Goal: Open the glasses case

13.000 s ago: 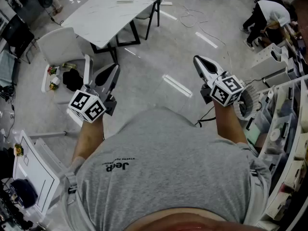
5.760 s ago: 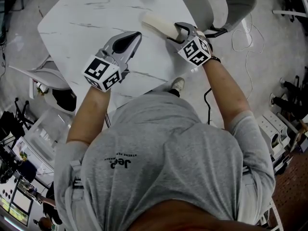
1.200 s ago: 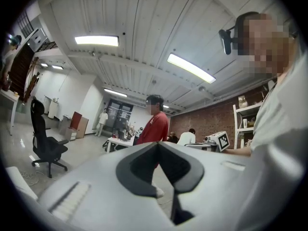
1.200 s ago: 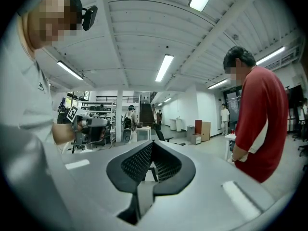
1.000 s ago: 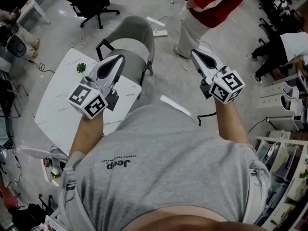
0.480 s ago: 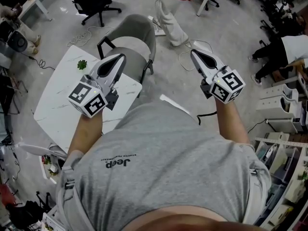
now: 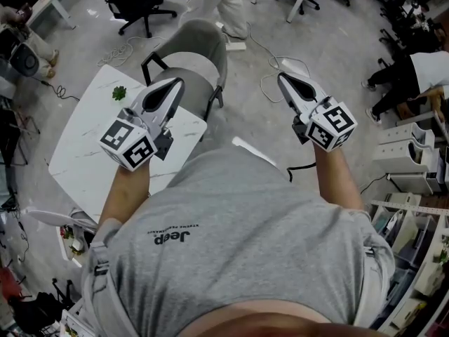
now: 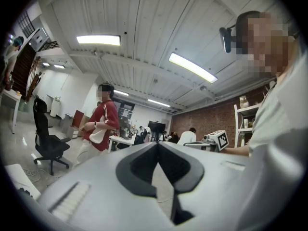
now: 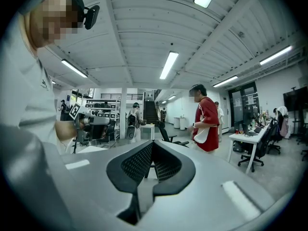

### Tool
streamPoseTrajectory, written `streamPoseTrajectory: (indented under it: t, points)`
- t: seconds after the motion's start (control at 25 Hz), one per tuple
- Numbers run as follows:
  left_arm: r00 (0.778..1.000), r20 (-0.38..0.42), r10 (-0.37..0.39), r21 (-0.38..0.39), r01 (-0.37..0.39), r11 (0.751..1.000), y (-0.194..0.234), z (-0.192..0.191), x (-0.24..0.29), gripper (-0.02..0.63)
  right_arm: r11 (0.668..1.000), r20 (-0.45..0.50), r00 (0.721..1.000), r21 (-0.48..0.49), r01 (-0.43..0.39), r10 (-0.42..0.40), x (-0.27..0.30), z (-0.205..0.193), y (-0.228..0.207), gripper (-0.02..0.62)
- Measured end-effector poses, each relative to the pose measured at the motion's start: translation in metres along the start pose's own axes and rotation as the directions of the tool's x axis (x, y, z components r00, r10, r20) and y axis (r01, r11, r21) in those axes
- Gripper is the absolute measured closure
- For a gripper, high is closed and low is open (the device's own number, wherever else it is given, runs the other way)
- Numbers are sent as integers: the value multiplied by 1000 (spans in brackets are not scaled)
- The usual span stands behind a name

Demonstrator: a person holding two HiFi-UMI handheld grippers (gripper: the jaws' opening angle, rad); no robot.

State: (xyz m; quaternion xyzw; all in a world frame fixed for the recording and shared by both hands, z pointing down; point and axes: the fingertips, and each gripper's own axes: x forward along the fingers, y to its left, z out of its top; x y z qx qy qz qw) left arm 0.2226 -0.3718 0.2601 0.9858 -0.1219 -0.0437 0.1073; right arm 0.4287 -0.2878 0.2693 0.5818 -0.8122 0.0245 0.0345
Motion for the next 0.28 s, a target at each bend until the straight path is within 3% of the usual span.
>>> streamPoseTrajectory:
  t: [0.28]
  points:
    - [1000,4,-4,10,4,1000,-2,3,4,557,1000,5,1000,-8,1,-1,-2,3,-4,594]
